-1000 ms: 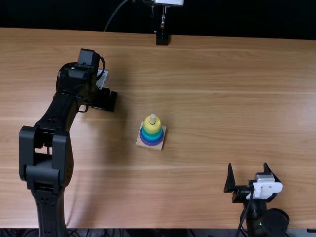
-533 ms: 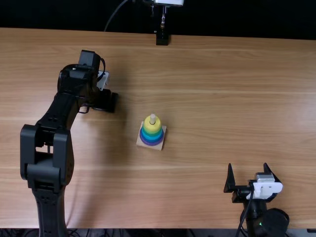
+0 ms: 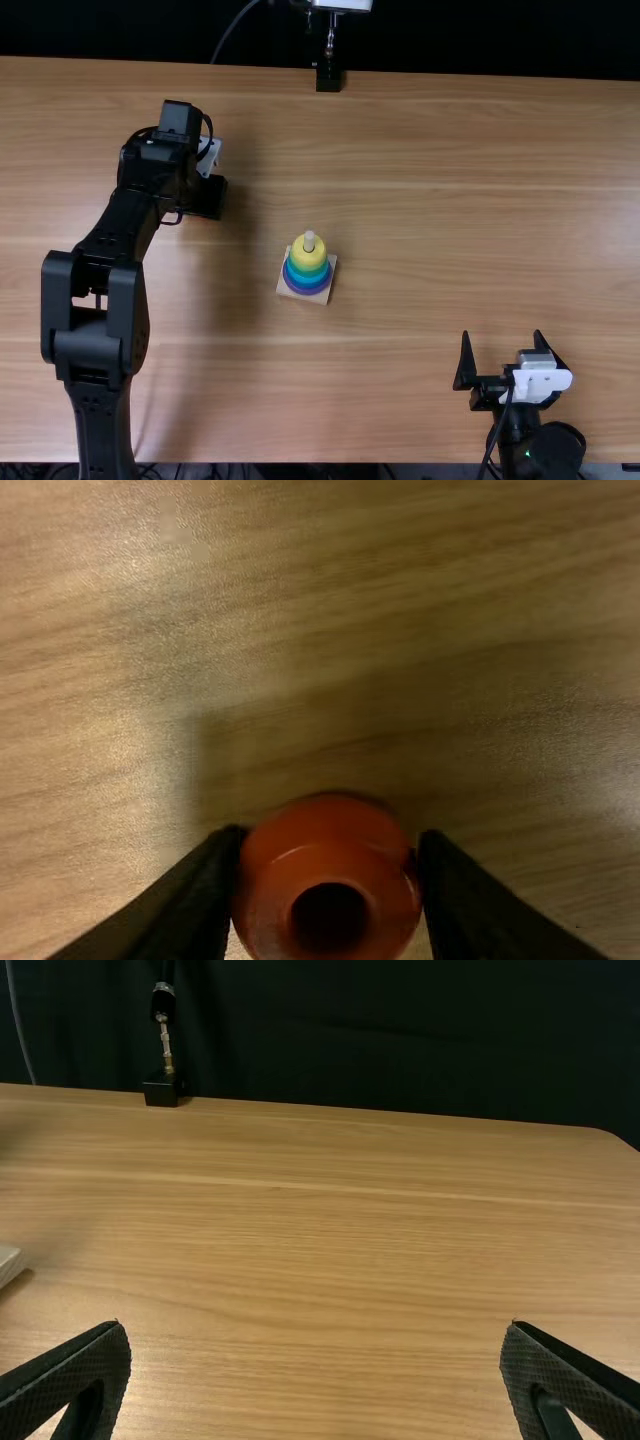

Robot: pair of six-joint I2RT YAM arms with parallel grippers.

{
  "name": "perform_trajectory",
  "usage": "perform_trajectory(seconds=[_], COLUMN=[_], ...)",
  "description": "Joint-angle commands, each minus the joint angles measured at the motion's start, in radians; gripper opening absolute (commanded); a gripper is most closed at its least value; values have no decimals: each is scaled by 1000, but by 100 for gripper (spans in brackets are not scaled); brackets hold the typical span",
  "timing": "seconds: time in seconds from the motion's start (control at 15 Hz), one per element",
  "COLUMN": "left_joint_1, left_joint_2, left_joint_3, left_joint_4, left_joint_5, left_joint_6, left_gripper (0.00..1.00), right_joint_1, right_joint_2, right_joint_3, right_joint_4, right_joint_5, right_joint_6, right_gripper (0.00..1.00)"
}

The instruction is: Build the Hanoi tower: stack the rings onto the peg from bottom to top in this color order: purple, dark blue, light blue, dark green, light green, yellow, orange.

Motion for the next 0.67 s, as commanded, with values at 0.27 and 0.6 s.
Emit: perform_trajectory(seconds=[0.27,0.6], left_joint_1=[26,24], left_joint_2=[19,-73], left_joint_3=[-17,116], left_joint_4=[-11,-195], left_joint_5=[11,11], left_joint_6=[6,3], left_gripper=[0,0], right_joint_1=[-10,-10], right_joint_2=[-13,-13], right_joint_3=[-50,-50], right_joint_4=[-75,-77], right_joint_5=[-5,-5], right_joint_6=[-2,0], right_gripper=[100,100])
